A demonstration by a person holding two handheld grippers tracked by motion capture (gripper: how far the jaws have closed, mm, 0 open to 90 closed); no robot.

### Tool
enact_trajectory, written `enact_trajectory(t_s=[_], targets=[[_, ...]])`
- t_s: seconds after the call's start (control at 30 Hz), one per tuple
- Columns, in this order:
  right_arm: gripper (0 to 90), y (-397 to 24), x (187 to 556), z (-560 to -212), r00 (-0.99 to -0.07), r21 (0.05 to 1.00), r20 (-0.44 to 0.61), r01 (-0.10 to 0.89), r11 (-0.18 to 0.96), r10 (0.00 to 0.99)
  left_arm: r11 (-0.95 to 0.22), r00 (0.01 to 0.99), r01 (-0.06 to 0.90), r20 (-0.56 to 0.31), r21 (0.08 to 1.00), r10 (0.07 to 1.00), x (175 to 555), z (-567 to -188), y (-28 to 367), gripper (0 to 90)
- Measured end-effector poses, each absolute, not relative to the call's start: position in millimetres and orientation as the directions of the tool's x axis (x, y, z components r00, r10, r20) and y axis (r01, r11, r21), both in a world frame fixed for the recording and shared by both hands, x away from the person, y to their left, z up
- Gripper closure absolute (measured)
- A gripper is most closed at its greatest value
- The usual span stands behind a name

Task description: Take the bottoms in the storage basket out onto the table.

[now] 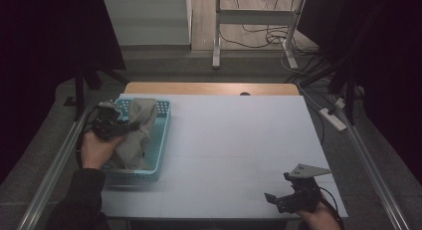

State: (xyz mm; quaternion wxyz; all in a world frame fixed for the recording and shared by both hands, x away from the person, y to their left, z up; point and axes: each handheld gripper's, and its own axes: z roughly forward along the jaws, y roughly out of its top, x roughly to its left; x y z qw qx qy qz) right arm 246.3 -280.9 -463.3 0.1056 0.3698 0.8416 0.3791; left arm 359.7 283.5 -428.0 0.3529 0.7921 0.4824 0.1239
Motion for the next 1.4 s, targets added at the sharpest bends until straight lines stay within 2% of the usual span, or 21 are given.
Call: enact_trajectory(t_s=[0.23, 0.73, 0.93, 1.4], targets=[[0.5, -280.8, 246.5, -463.3, -0.705, 0.713, 0.104, 0.544, 0.441, 0.701, -0.279, 0.529, 0.630, -0.137, 0.725, 0.837, 352.4, -410.6, 280.4, 74.5], [0.5, -281.4, 246.5, -463.3, -0.703, 0.718, 0.105, 0.543, 0.436, 0.703, -0.228, 0.596, 0.543, -0.180, 0.808, 0.782, 337.3, -378.2, 269.9, 74.4], [0.5, -281.5, 246.5, -463.2, -0.704, 0.717, 0.106, 0.544, 0.437, 0.702, -0.267, 0.644, 0.499, -0.147, 0.825, 0.751, 329.8, -363.2, 250.3, 74.4], [0.5, -281.5, 246.7, -463.5, -0.704, 0.717, 0.108, 0.545, 0.436, 0.702, -0.313, 0.738, 0.433, -0.134, 0.845, 0.661, 320.3, -348.1, 208.0, 74.3]])
